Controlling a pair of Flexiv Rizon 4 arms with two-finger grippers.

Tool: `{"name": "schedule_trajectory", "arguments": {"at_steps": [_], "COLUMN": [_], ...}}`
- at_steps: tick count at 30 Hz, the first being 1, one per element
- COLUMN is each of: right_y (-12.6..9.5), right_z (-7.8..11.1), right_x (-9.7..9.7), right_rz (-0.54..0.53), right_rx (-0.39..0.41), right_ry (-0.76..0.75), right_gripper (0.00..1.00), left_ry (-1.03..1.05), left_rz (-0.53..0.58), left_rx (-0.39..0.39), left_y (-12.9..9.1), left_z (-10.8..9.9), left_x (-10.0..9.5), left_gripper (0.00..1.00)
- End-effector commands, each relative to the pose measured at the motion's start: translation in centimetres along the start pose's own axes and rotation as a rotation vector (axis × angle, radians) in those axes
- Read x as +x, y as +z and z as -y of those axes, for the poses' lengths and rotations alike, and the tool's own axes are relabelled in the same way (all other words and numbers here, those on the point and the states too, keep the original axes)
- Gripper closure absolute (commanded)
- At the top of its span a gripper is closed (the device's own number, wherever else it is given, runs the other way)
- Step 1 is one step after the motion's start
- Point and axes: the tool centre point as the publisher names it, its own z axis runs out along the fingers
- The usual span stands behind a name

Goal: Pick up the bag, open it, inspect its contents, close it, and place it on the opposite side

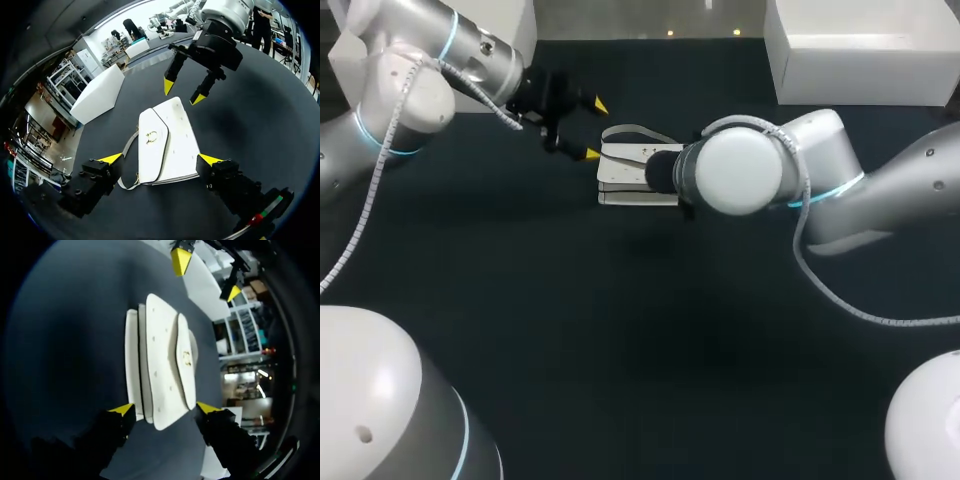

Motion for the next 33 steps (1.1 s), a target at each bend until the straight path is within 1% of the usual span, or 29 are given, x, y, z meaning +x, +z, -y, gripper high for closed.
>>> {"name": "schedule_trajectory", "arguments": {"at_steps": [1, 2, 12, 17, 19, 21, 23, 27, 31, 33], "right_y": [0.8, 0.8, 1.8, 2.2, 2.3, 2.5, 2.5, 2.7, 2.9, 2.9], "right_z": [0.1, 0.1, -0.4, -0.5, -0.6, -0.7, -0.8, -0.9, -0.8, -0.8], "right_x": [0.4, 0.4, 0.8, 0.9, 0.9, 0.9, 0.9, 1.0, 1.2, 1.3], "right_rz": [0.018, 0.017, -0.012, -0.017, -0.017, -0.018, -0.019, -0.022, -0.021, -0.018], "right_rx": [-0.025, -0.028, -0.051, -0.053, -0.056, -0.058, -0.06, -0.063, -0.064, -0.066], "right_ry": [-0.005, -0.01, -0.044, -0.047, -0.051, -0.054, -0.057, -0.061, -0.062, -0.061], "right_gripper": [0.53, 0.54, 0.53, 0.61, 0.62, 0.65, 0.71, 0.85, 0.89, 0.88], "left_ry": [-0.001, -0.001, -0.014, -0.013, -0.013, -0.014, -0.015, -0.019, -0.019, -0.02], "left_rz": [-0.016, -0.017, -0.037, -0.048, -0.053, -0.057, -0.059, -0.065, -0.072, -0.077], "left_rx": [0.002, 0.002, -0.003, -0.002, -0.003, -0.003, -0.004, -0.003, 0.0, 0.001], "left_y": [0.5, 0.6, 1.1, 1.4, 1.5, 1.6, 1.7, 1.8, 1.8, 1.8], "left_z": [-0.2, -0.2, -0.6, -0.6, -0.7, -0.7, -0.8, -0.9, -1.0, -1.0], "left_x": [-0.5, -0.5, -0.4, -0.2, -0.1, 0.0, 0.0, 0.0, 0.1, 0.1], "left_gripper": [0.0, 0.0, 0.0, 0.0, 0.0, 0.0, 0.0, 0.0, 0.0, 0.0]}}
